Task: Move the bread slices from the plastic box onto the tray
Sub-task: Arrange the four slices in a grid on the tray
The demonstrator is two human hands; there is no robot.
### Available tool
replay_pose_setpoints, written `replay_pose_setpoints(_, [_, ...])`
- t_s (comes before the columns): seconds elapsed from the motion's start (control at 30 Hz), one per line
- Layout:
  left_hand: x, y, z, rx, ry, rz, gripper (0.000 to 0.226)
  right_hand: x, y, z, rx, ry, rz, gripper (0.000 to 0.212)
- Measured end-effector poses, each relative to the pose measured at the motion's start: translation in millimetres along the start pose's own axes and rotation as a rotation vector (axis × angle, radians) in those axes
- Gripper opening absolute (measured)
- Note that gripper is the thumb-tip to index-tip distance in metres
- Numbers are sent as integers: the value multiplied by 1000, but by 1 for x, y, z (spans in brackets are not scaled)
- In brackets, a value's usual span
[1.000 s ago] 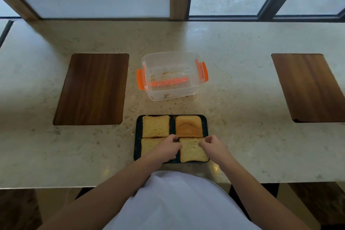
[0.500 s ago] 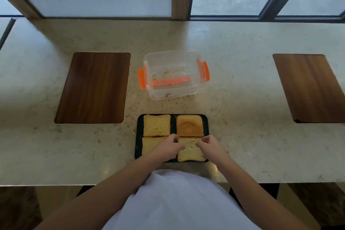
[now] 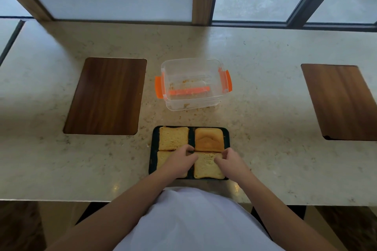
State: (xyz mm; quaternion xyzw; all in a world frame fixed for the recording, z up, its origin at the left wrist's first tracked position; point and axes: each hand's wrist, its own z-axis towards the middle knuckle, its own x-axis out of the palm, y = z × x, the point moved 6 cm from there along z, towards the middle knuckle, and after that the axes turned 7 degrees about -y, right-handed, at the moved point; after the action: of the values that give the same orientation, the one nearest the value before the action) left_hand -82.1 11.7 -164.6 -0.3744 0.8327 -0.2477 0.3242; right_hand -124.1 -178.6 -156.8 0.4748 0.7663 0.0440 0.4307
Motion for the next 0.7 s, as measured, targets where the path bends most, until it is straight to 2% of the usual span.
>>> replay_pose_setpoints(0.17, [-57, 12, -8, 177, -345, 96, 30, 10, 20, 1, -116, 21, -83, 53])
replay_pose_setpoints(0.23, [-75, 24, -13, 191, -423, 148, 31, 19, 33, 2, -156, 75, -61, 57])
replay_pose_setpoints(0.37, [-88, 45, -13, 122, -447, 162, 39, 44, 57, 2, -225, 161, -98, 51])
replay_pose_setpoints(0.47, [-90, 49, -13, 120, -456, 162, 43, 56, 70, 4, -292, 150, -184, 57])
replay_pose_setpoints(0.7, [-89, 45, -6, 115, -446, 262, 44, 68, 83, 13, -246, 160, -214, 34])
